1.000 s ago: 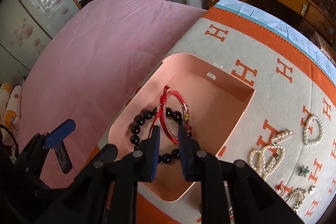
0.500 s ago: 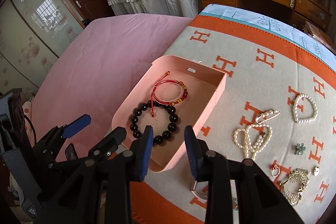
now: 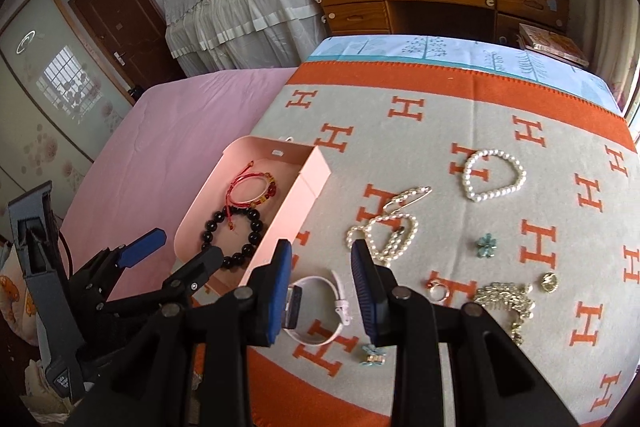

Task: Organize jewelry
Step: 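Move both tools back over the remaining jewelry, then lower the left tool onto the long pearl necklace and close it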

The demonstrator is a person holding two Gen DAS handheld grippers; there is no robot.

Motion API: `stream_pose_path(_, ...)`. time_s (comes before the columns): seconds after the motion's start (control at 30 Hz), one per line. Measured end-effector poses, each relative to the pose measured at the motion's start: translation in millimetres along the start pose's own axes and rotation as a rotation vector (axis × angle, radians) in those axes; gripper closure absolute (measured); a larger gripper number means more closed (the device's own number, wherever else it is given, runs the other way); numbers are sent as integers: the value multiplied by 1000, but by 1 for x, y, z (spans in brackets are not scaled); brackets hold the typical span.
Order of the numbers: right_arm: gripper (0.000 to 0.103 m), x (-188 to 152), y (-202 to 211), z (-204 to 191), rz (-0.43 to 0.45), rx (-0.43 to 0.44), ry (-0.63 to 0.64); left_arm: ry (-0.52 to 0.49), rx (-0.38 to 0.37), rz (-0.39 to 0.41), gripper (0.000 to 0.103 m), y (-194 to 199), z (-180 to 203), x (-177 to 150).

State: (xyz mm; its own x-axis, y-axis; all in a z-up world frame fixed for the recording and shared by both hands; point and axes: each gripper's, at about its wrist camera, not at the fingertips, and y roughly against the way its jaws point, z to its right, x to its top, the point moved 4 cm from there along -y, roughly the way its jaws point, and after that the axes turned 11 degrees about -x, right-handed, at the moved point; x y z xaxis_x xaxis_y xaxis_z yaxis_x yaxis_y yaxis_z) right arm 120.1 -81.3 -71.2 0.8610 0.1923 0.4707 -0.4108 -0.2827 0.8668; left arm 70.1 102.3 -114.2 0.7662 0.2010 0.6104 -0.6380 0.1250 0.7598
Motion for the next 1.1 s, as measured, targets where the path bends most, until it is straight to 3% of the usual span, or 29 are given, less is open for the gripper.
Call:
stream_pose_path(0.27, 72, 13, 25, 70, 79, -79, -156, -49, -80, 11, 19, -7, 39, 43)
stream_pose_path(0.4, 72, 15, 27, 100, 88, -105, -227, -74, -136, -36, 19, -23, 61, 61)
stream_pose_path(0.5, 72, 13, 20, 117, 69, -112, -265, -96, -184, -125, 19, -44, 79, 65)
stream_pose_path(0.63, 72, 3, 5, 130, 24, -98, -297, -124, -246, -307, 19, -76, 98, 59)
stream_pose_path(0.77, 72, -4, -8, 138, -10, -89, -311, -119, -246, -446, 19, -101, 106, 47)
stream_pose_path(1.1, 72, -8, -16, 141, -26, -57, -305, -22, -210, -565, 52, -127, 100, 26)
